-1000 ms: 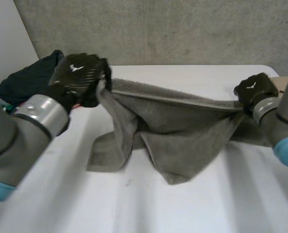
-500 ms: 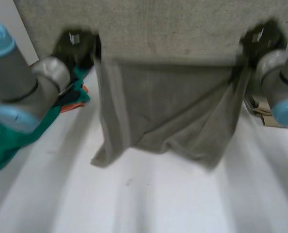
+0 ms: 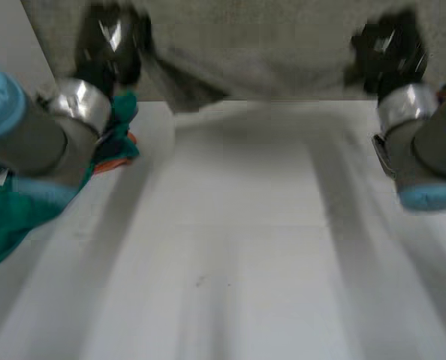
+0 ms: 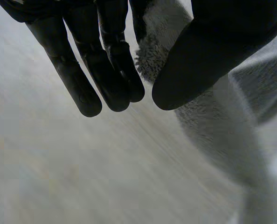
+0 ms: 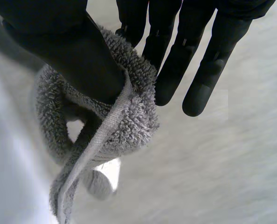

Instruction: Fold the laundry.

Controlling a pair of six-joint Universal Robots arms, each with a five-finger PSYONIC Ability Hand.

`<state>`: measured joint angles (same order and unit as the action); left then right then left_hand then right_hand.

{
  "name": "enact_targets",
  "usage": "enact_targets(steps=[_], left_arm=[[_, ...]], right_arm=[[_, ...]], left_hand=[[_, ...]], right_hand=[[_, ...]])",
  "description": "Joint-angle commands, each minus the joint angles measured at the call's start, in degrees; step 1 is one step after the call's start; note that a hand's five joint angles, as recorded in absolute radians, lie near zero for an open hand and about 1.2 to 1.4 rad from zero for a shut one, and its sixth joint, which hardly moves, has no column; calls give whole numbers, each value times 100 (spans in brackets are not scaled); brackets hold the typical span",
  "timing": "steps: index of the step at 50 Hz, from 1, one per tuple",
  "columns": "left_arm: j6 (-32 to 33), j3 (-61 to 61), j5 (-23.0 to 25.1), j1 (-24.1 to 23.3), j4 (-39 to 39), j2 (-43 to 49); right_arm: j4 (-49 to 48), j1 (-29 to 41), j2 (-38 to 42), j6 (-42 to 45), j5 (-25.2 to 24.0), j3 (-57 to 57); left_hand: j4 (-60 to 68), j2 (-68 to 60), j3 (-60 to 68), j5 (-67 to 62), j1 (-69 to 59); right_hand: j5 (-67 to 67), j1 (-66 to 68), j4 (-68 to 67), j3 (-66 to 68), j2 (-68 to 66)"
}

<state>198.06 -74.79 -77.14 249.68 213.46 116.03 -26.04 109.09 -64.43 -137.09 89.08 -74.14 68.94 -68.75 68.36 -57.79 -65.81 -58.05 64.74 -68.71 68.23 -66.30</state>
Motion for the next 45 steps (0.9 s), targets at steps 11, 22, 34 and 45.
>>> enact_targets(steps=[11,22,34,45], left_arm=[[2675,-2873,534,230,-120,-34],[1906,-3059,499,-32,-804,-1407],[-328,-2637,200,-306,-1368,-1286],[-505,-2171,-819,-446,-1754,-520]], right_arm=[[794,156,634,-55,-66,-1498],[785,165,212,-116,-75,-1893],[794,138,203,-345,-75,-1928],[794,130,203,-345,-75,-1981]], left_hand=[[-2340,2321,-2283,2225,2027],[-3298,3279,-3240,3183,2985],[-2360,2341,-2303,2246,2048],[-3282,3263,-3225,3167,2969]], right_hand=[[-1195,1526,-1129,1177,-1370],[-1195,1526,-1129,1177,-1370],[-1195,1526,-1129,1177,-1370],[-1195,1526,-1129,1177,-1370]])
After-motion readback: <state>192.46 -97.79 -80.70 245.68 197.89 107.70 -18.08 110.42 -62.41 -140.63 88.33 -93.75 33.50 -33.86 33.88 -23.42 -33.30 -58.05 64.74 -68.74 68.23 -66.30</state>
